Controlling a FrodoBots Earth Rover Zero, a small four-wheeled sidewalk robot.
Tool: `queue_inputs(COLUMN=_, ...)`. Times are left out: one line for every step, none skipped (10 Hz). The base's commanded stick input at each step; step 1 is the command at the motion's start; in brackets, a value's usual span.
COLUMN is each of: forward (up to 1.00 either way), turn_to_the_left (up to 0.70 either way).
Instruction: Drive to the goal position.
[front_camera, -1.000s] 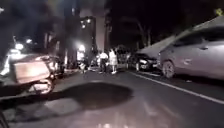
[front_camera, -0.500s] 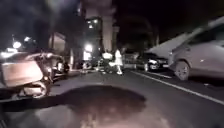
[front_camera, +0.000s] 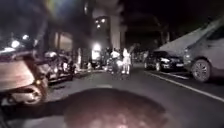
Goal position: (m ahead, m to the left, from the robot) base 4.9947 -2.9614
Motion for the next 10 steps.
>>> queue_inputs(forward=0.70, turn_to_the_left=0.00)
queue_inputs(forward=0.70, turn_to_the_left=0.00)
queue_inputs(forward=0.70, turn_to_the_left=0.00)
queue_inputs(forward=0.70, turn_to_the_left=0.00)
queue_inputs(forward=0.70, turn_to_the_left=0.00)
queue_inputs(forward=0.70, turn_to_the_left=0.00)
queue_inputs(forward=0.70, turn_to_the_left=0.00)
queue_inputs(forward=0.70, turn_to_the_left=0.00)
queue_inputs(forward=0.70, turn_to_the_left=0.00)
queue_inputs(forward=0.70, turn_to_the_left=0.00)
